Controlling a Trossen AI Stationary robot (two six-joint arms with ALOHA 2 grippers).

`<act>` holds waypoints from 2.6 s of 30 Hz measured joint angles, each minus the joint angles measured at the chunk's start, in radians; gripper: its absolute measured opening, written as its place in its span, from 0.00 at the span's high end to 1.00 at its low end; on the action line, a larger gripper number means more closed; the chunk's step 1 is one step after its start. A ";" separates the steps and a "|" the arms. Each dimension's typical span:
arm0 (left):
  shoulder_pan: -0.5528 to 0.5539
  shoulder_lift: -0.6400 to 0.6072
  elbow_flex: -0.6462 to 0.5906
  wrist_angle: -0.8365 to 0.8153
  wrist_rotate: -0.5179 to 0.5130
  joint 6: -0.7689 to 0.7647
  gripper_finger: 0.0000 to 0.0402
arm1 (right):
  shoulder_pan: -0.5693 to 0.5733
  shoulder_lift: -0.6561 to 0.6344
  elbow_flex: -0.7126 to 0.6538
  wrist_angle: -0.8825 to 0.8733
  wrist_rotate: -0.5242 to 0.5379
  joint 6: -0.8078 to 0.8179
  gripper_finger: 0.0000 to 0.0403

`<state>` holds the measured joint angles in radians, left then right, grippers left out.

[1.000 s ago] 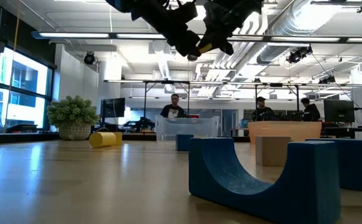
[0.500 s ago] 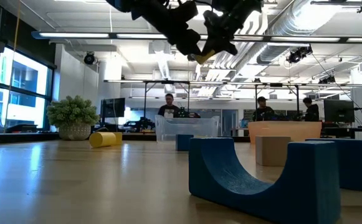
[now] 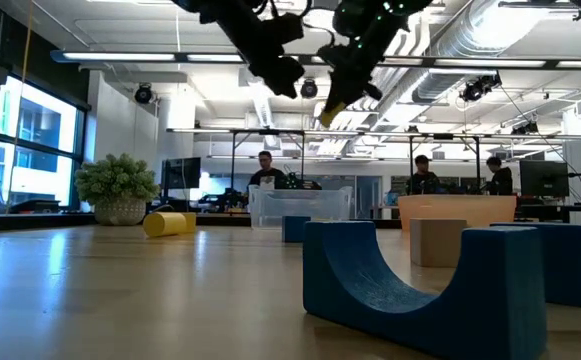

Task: Sort & place blocks by color
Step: Put the yellow block into the transparent bin, then put the blue block into the orange bin

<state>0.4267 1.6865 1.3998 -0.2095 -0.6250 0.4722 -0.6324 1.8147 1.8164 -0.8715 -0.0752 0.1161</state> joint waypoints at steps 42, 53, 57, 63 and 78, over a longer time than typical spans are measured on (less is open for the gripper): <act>0.168 -0.056 -0.002 -0.501 0.614 -0.391 0.58 | 0.040 0.389 0.000 0.105 -0.162 0.093 0.91; 0.168 -0.056 -0.002 -0.501 0.614 -0.391 0.58 | 0.044 0.389 0.000 0.105 -0.139 0.112 0.74; 0.168 -0.056 -0.002 -0.507 0.614 -0.377 0.58 | 0.044 0.378 0.002 0.093 -0.170 0.132 0.73; 0.168 -0.056 -0.002 -0.533 0.614 -0.355 0.58 | 0.050 0.352 0.002 0.057 -0.209 0.175 0.73; 0.167 -0.151 -0.002 -0.599 0.614 -0.285 0.58 | 0.195 0.259 0.003 -0.087 -0.190 0.198 0.73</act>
<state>0.5941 1.5358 1.3975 -0.8080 -0.0109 0.1870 -0.4379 2.0739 1.8198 -0.9583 -0.2648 0.3141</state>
